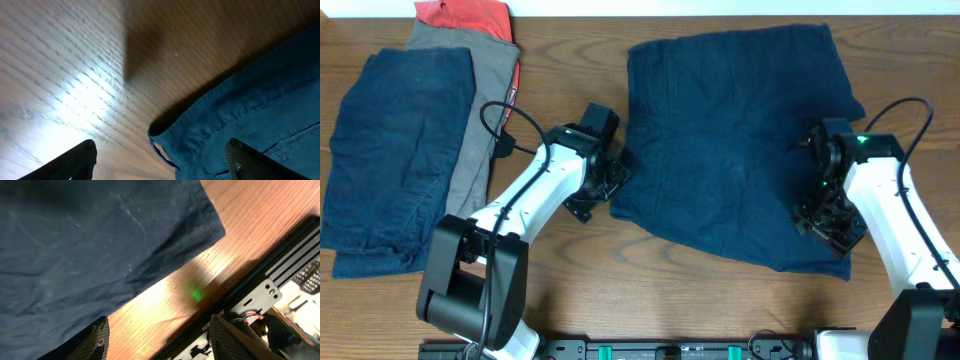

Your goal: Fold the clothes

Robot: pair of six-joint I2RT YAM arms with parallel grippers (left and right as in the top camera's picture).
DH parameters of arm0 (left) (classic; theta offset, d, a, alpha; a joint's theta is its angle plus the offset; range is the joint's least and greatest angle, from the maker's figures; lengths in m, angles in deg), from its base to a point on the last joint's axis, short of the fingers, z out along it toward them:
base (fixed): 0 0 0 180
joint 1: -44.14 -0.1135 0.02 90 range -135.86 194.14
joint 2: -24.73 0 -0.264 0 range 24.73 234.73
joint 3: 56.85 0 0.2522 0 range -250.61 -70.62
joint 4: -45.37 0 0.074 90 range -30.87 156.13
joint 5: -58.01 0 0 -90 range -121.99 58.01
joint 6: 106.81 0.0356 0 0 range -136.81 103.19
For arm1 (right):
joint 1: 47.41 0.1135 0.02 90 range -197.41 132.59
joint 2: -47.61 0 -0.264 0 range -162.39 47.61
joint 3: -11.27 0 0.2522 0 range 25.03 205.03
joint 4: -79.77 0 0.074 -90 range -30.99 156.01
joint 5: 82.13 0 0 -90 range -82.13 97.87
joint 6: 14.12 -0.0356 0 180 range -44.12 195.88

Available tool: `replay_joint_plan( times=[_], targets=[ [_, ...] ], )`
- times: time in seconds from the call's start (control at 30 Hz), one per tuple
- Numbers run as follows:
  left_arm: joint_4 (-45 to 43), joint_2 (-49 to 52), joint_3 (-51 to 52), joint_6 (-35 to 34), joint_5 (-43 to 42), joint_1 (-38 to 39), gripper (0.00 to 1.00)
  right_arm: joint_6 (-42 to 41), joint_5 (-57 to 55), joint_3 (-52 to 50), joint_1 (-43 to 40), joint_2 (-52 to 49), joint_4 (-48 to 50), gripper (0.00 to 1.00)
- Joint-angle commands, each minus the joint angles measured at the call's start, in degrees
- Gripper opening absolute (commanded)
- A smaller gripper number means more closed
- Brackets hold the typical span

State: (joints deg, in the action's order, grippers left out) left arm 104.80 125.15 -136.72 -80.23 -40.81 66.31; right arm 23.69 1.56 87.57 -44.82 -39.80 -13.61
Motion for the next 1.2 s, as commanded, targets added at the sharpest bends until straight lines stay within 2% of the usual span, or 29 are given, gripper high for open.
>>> replay_joint_plan(
  times=[0.0, 0.23, 0.6, 0.73, 0.8, 0.9, 1.0, 1.07, 1.17],
  targets=[
    [-0.8, -0.1, 0.3, -4.2, 0.3, 2.1, 0.84, -1.9, 0.8, -2.2, 0.1, 0.3, 0.5, 0.63],
    [-2.8, 1.0, 0.3, -4.5, 0.8, 6.2, 0.84, -2.0, 1.8, -4.2, 0.1, 0.3, 1.6, 0.63],
    [-3.6, 6.2, 0.4, -6.0, 0.7, 6.3, 0.83, -1.6, 2.1, -4.2, 0.5, 0.3, 1.6, 0.65],
    [-3.8, 8.6, 0.4, -7.5, 0.6, 6.3, 0.78, -1.6, 2.3, -4.2, 0.5, 0.3, 1.4, 0.59],
    [-4.1, 9.4, 0.4, -8.3, 0.7, 6.3, 0.66, -1.6, 2.3, -4.2, 0.5, 0.3, 1.0, 0.56],
    [-4.5, 9.6, 0.4, -8.3, 0.7, 6.3, 0.38, -1.1, 2.4, -4.2, 0.5, 0.3, 0.4, 0.5],
    [-4.5, 9.6, 0.4, -8.3, 0.7, 6.3, 0.29, 4.5, 5.0, -4.2, 0.5, 0.3, 1.2, 0.62],
    [-4.7, 9.6, 0.4, -8.2, 0.7, 6.3, 0.09, 5.9, 6.8, -4.2, 0.5, 0.3, 1.2, 0.62],
    [-4.7, 9.6, 0.4, -8.2, 0.7, 6.1, 0.06, 6.1, 8.6, -4.2, 0.5, 0.3, 1.1, 0.55]
  ],
)
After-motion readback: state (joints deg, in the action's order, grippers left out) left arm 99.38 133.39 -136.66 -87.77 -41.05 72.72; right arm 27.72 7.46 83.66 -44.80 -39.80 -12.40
